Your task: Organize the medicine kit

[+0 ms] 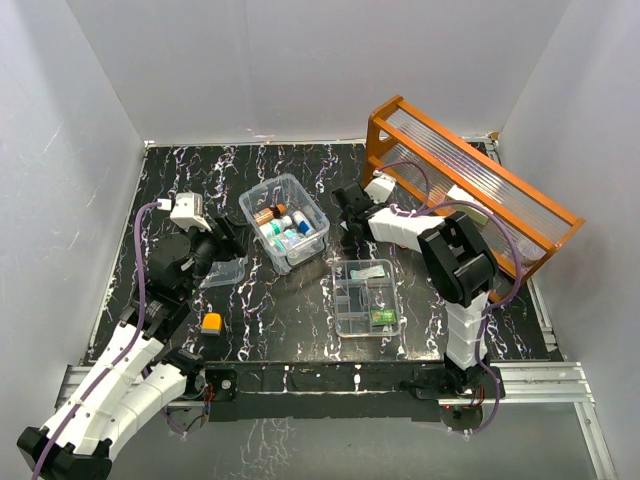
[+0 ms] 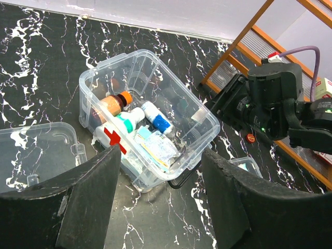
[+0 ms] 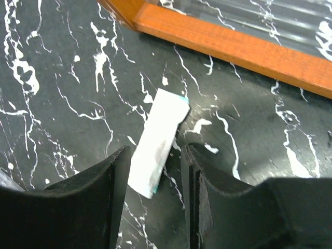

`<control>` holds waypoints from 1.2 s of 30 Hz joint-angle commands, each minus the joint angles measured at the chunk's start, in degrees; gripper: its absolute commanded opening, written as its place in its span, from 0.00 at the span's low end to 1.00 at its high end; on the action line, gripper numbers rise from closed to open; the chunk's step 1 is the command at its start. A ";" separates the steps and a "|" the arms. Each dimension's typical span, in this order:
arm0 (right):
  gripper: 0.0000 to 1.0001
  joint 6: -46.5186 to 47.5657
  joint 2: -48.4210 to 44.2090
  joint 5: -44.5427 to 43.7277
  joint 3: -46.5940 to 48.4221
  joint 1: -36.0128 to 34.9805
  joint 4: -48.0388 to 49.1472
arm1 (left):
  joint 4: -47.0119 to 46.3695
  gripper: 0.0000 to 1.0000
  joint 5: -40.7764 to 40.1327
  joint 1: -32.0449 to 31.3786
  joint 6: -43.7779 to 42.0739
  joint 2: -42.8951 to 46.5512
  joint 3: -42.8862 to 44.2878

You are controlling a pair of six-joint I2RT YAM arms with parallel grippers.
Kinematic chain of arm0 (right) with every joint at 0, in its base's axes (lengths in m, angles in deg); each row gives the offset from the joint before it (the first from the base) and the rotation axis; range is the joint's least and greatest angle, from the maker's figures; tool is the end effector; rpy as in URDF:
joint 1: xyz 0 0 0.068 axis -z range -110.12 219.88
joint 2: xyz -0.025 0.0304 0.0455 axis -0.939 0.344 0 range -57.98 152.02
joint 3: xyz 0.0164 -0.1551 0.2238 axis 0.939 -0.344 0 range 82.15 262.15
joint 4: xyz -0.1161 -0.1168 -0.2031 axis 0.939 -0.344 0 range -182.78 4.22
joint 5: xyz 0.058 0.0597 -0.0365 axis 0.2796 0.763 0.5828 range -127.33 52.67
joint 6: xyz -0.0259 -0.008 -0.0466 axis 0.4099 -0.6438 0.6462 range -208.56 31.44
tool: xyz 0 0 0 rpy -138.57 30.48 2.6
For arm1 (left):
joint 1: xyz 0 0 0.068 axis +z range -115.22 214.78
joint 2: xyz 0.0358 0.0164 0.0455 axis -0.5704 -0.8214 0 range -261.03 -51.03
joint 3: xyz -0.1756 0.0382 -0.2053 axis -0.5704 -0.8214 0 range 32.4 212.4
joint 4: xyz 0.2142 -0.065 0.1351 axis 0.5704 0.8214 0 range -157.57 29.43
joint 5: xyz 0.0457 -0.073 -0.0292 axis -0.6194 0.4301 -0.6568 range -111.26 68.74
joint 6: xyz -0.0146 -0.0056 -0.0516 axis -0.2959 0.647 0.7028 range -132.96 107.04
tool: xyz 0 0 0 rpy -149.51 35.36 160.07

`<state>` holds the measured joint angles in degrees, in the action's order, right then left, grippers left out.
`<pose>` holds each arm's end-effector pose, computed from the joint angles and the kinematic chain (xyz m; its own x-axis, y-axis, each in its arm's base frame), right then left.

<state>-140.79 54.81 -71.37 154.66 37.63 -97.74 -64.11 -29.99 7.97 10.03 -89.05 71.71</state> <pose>0.3583 0.2026 0.1624 -0.5298 0.4401 -0.7249 0.4353 0.8747 0.2129 0.1494 -0.0695 0.3374 -0.1525 -0.3555 -0.9222 0.2726 0.8818 -0.3850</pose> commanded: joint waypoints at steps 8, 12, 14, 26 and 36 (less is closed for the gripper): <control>0.41 -3.15 5.94 -5.88 7.52 -0.48 -2.42 | -1.18 0.62 0.23 0.09 -0.04 0.33 -0.59; 0.34 -3.73 5.89 -6.78 6.91 -0.84 -3.08 | -1.18 0.62 0.23 0.10 -0.04 0.23 -0.59; 0.28 -3.81 5.77 -6.99 6.54 -0.89 -3.18 | -1.25 0.62 0.28 0.09 -0.04 0.28 -0.58; 0.00 -4.64 0.25 -6.34 2.66 -0.92 -2.08 | -1.18 0.62 0.36 0.09 -0.04 0.23 -0.62; 0.00 -4.46 -16.34 1.82 -7.16 -0.90 -1.65 | -2.69 0.63 5.95 0.09 -0.22 -1.53 -0.51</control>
<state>-144.59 47.75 -72.70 150.64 36.93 -100.91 -64.61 -27.81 7.97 10.03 -90.05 71.69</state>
